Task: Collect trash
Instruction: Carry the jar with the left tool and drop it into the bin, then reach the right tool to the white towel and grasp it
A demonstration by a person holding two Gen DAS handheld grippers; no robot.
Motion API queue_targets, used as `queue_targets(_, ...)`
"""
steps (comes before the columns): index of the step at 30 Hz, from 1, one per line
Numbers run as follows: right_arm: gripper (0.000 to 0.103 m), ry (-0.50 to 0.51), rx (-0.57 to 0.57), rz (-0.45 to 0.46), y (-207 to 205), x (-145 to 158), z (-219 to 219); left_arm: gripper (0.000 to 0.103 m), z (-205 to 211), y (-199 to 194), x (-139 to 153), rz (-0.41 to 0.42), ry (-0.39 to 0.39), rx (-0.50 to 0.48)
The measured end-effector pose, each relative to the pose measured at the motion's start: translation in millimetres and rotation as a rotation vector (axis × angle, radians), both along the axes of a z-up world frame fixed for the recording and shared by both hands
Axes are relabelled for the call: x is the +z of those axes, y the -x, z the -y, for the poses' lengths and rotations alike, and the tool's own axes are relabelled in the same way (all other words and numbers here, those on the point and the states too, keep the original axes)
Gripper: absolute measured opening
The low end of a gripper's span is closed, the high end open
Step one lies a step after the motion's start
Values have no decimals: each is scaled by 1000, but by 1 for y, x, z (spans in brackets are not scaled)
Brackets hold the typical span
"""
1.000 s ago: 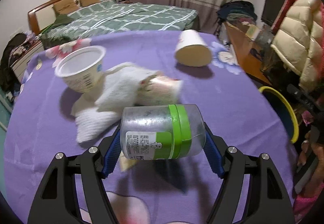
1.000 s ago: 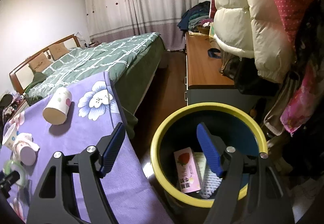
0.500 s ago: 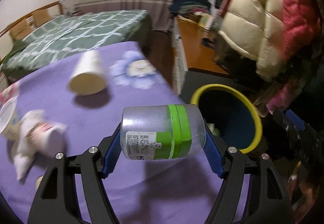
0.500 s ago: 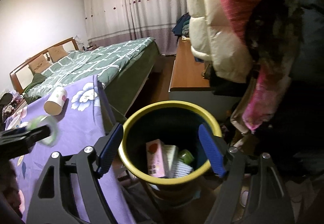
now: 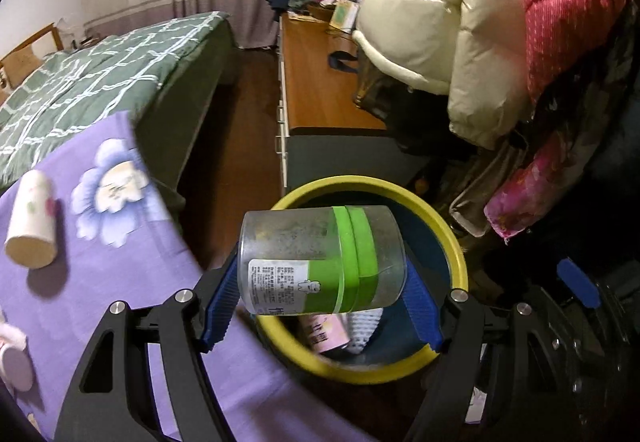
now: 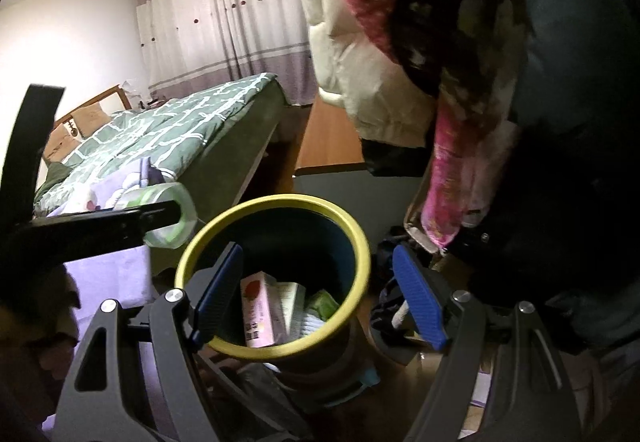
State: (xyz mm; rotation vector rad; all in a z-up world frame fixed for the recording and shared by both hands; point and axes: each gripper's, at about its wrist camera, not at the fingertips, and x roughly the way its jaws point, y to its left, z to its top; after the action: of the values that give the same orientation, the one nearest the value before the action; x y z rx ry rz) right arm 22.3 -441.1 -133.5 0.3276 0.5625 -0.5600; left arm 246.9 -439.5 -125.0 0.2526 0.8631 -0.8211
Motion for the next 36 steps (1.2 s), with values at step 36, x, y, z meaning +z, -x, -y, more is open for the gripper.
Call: queue_targets(36, 73, 13, 418, -22, -116, 17, -171, 98, -476, -16, 37, 324, 73, 813)
